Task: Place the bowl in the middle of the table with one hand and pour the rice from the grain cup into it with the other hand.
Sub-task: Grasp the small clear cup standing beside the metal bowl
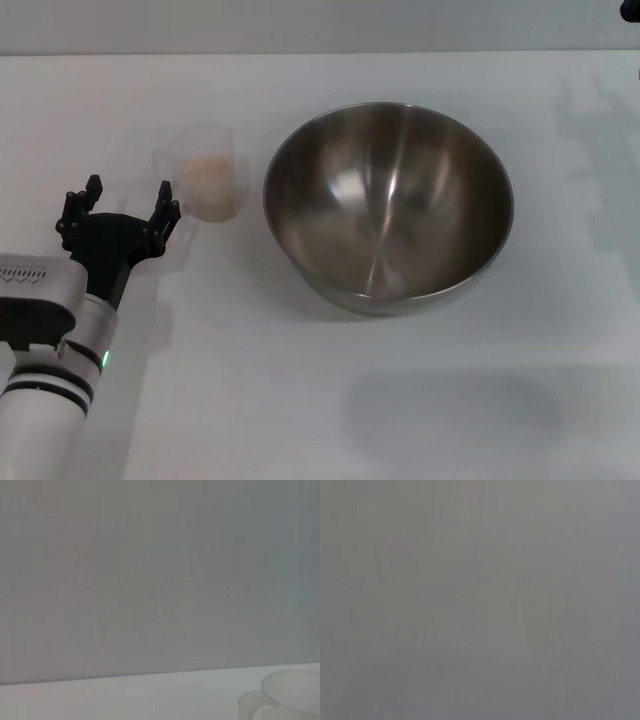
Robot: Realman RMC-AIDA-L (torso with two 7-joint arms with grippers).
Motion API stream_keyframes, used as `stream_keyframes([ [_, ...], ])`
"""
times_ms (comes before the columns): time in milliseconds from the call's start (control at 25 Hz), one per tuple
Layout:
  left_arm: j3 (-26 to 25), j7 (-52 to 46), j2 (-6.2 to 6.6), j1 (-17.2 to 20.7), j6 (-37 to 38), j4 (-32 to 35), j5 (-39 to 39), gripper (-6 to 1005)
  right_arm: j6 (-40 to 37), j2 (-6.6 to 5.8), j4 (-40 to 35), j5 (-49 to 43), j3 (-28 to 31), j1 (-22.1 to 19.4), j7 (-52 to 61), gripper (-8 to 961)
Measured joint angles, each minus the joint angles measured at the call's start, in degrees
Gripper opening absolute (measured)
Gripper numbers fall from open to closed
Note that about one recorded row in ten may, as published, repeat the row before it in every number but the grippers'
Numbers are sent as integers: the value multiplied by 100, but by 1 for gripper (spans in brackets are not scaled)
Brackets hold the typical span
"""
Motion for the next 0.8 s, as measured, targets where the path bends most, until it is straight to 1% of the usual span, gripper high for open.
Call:
stream_keyframes([
  [800, -55, 8, 0, -430, -211, 296, -292, 791, 5, 10, -9, -10, 24, -19, 40, 412],
])
